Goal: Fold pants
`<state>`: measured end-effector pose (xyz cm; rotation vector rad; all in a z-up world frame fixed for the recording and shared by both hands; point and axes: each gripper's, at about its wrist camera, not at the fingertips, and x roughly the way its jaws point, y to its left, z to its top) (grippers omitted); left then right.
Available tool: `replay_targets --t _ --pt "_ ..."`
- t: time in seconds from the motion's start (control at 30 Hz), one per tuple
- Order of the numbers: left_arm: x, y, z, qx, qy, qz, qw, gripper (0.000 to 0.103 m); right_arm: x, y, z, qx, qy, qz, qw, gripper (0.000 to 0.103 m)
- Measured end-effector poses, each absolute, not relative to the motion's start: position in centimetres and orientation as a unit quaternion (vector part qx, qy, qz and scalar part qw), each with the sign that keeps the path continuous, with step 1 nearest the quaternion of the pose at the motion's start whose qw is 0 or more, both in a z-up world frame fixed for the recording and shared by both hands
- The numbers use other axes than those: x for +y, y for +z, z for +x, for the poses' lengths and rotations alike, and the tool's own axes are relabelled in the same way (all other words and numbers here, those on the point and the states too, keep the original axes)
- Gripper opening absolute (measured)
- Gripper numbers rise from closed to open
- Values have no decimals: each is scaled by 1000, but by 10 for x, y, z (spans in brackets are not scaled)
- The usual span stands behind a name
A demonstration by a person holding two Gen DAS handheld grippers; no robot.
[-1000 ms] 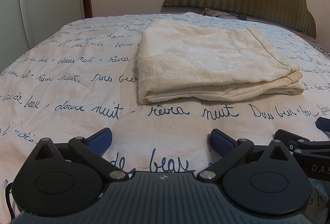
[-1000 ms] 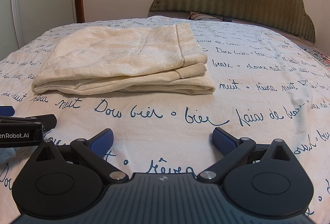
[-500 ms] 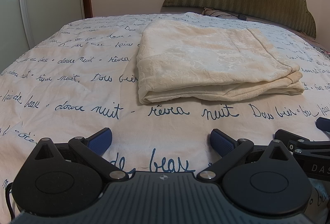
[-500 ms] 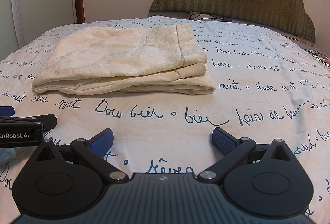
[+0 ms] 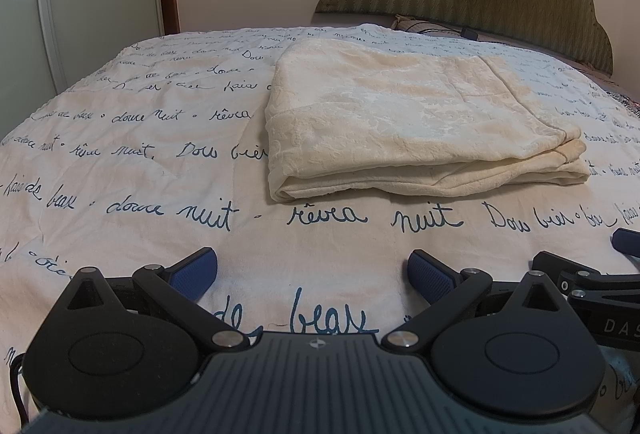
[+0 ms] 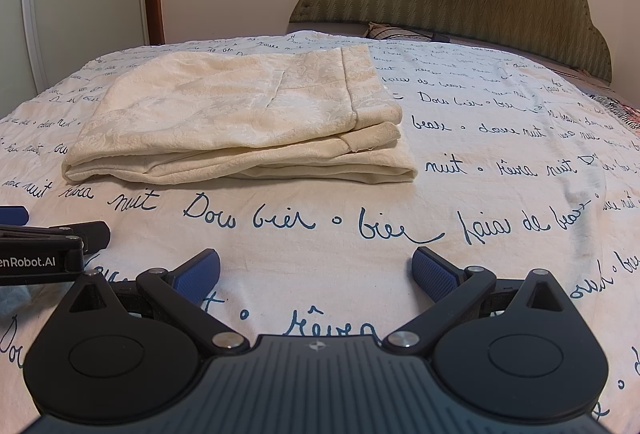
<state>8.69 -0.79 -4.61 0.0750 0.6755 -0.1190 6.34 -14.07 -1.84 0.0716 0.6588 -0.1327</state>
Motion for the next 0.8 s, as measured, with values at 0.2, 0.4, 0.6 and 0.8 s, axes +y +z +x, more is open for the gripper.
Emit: replay_targets --t 0.2,0.4,0.6,0.8 --pt "-9 -46 87 332 -58 38 941 103 -141 -18 63 323 -65 35 943 103" --pt "-8 -46 88 333 -58 38 940 103 -141 -18 63 323 -65 35 943 103" --pt "-7 -46 89 335 -62 33 940 103 -141 -18 63 323 -65 35 943 103" --pt "-6 -46 89 334 -63 32 940 103 -141 -18 63 323 -65 35 943 103"
